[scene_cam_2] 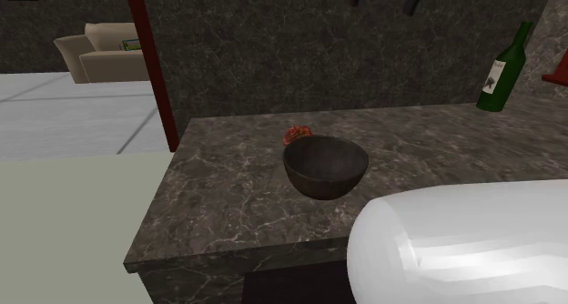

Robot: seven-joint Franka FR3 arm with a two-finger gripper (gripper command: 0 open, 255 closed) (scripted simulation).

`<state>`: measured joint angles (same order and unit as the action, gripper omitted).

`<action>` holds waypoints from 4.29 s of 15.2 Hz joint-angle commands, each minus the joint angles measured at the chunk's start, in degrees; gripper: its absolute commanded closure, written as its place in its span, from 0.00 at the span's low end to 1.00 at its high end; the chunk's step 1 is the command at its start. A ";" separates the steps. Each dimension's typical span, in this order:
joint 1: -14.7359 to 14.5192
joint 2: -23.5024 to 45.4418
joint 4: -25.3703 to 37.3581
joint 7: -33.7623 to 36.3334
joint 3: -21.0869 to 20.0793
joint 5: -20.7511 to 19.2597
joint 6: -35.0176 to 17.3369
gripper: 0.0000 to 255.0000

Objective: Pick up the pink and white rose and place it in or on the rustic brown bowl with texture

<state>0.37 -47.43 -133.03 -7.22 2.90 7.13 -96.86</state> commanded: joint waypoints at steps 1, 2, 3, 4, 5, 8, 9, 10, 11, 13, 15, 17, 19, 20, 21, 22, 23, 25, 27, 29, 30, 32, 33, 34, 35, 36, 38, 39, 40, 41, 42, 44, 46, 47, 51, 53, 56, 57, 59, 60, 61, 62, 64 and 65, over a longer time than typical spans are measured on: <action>0.00 0.00 0.00 0.00 0.00 0.00 0.00 0.00; -0.33 2.17 0.35 -0.17 -0.33 0.05 -0.93 0.00; -0.66 4.37 0.75 -0.34 -0.65 0.08 -1.82 0.00; -0.97 6.59 1.21 -0.50 -0.97 0.11 -2.68 0.00; -1.29 8.82 1.73 -0.64 -1.28 0.12 -3.50 0.00; -2.14 15.62 3.60 -1.06 -2.23 0.10 -5.72 0.00; -2.40 17.92 4.33 -1.18 -2.55 0.07 -6.38 0.00; -2.66 20.22 5.12 -1.29 -2.86 0.02 -7.00 0.00; -2.90 22.52 5.95 -1.39 -3.17 -0.05 -7.57 0.00; -3.37 27.16 7.77 -1.56 -3.79 -0.24 -8.58 0.00; -3.83 31.81 9.79 -1.67 -4.39 -0.50 -9.41 0.00; -4.27 36.48 12.00 -1.73 -4.98 -0.85 -10.06 0.00; -4.71 41.16 14.41 -1.74 -5.55 -1.28 -10.52 0.00; -4.94 43.50 15.68 -1.73 -5.82 -1.52 -10.68 0.00; -5.17 45.85 17.01 -1.71 -6.08 -1.78 -10.79 0.00; -5.40 48.19 18.38 -1.68 -6.33 -2.06 -10.85 0.00; -5.65 50.54 19.80 -1.64 -6.57 -2.36 -10.86 0.00; -6.16 55.25 22.79 -1.54 -7.01 -2.99 -10.74 0.00; -6.72 59.97 25.98 -1.44 -7.39 -3.67 -10.43 0.00; -7.33 64.72 29.39 -1.34 -7.70 -4.37 -9.91 0.00; -7.65 67.11 31.18 -1.30 -7.85 -4.73 -9.58 0.00; -7.73 67.51 30.75 -1.30 -7.86 -4.76 -10.28 0.00; -7.75 67.58 30.07 -1.31 -7.86 -4.75 -11.04 0.00; -7.77 67.70 29.45 -1.31 -7.87 -4.75 -11.77 0.00; -7.79 67.81 28.82 -1.32 -7.88 -4.74 -12.52 0.00; -7.81 67.92 28.19 -1.32 -7.89 -4.74 -13.26 0.00; -7.87 68.31 26.69 -1.33 -7.90 -4.73 -15.16 0.00; -7.87 68.30 26.68 -1.33 -7.90 -4.73 -15.16 0.00; -7.87 68.31 26.69 -1.33 -7.90 -4.73 -15.16 0.00; -7.87 68.31 26.69 -1.33 -7.90 -4.73 -15.16 0.00; -7.87 68.31 26.69 -1.33 -7.90 -4.73 -15.16 0.00; -7.87 68.31 26.69 -1.33 -7.90 -4.73 -15.15 0.00; -7.87 68.31 26.70 -1.33 -7.91 -4.73 -15.15 0.00; -7.87 68.31 26.70 -1.33 -7.91 -4.73 -15.15 1.00; -7.81 68.08 26.39 -1.43 -7.88 -4.71 -15.23 1.00; -7.79 68.38 26.62 -1.46 -7.86 -4.73 -15.29 1.00; -7.96 68.31 26.69 -1.35 -7.81 -4.69 -15.15 1.00; -7.95 67.92 26.93 -1.33 -7.82 -4.67 -14.52 1.00; -7.91 67.16 27.47 -1.29 -7.85 -4.64 -13.23 1.00; -7.90 66.79 27.75 -1.27 -7.86 -4.62 -12.58 1.00; -7.89 66.43 28.05 -1.25 -7.87 -4.60 -11.92 1.00; -7.88 66.09 28.36 -1.23 -7.87 -4.58 -11.27 1.00; -7.86 65.42 29.02 -1.19 -7.89 -4.54 -9.94 1.00; -7.84 65.10 29.37 -1.16 -7.90 -4.53 -9.28 1.00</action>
<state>-7.39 17.88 -104.21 -8.56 -4.94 2.57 -106.92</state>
